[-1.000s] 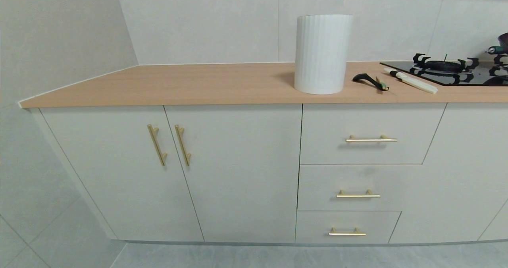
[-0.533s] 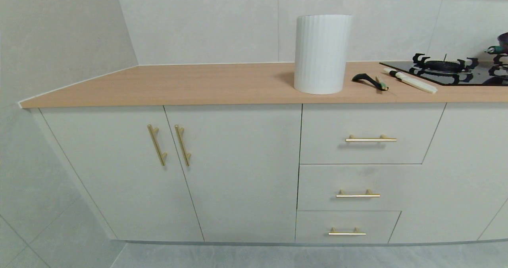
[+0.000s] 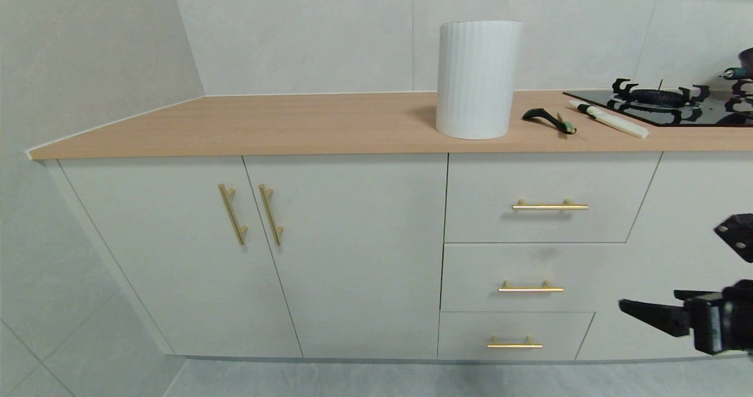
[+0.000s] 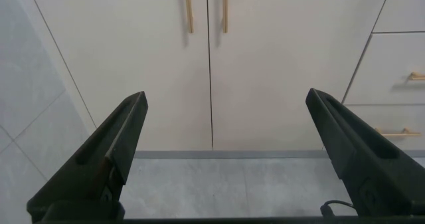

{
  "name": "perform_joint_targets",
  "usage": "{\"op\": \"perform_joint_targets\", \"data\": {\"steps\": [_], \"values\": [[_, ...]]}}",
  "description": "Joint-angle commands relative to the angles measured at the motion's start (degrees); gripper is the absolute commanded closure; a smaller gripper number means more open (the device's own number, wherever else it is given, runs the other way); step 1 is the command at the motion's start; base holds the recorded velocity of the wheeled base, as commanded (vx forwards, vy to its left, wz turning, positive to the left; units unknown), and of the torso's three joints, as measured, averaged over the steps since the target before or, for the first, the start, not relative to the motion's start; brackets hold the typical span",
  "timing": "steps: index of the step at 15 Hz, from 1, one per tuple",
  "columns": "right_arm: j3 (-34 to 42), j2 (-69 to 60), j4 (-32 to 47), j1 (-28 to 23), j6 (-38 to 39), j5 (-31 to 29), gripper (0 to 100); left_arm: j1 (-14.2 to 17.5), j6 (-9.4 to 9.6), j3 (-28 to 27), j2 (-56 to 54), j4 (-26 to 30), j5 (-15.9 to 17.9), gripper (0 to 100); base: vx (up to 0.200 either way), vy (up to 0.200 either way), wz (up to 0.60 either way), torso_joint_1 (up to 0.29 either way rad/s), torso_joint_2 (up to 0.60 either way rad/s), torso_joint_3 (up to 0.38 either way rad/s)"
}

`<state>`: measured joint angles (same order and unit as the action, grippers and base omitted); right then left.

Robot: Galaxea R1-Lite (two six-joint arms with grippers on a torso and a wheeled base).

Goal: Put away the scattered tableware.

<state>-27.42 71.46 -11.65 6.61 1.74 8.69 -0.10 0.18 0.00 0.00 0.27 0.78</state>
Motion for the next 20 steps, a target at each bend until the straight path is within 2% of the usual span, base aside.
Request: {"op": "perform_joint_targets", "data": {"steps": [1,8,12,20], "values": [[-6.8,18.6,-5.2,1.1,0.6,0.2,0,0.0,-0.01,0.0,0.0,0.0,0.0,0,0.000,0.000,0.00,0.000,0.00,0.000],[-13.8,42.2,-19.5,1.1,0.5,-0.4,0,0.0,-0.01,0.0,0.0,0.0,0.0,0,0.000,0.000,0.00,0.000,0.00,0.000],[-14.2,51.5,-30.9,1.1,0.5,-3.9,0,0.0,-0.01,0.0,0.0,0.0,0.0,0,0.000,0.000,0.00,0.000,0.00,0.000],[-21.1,60.9,-35.7,1.1,0.6,-9.9,0,0.0,-0.01,0.0,0.0,0.0,0.0,0,0.000,0.000,0.00,0.000,0.00,0.000]]}}
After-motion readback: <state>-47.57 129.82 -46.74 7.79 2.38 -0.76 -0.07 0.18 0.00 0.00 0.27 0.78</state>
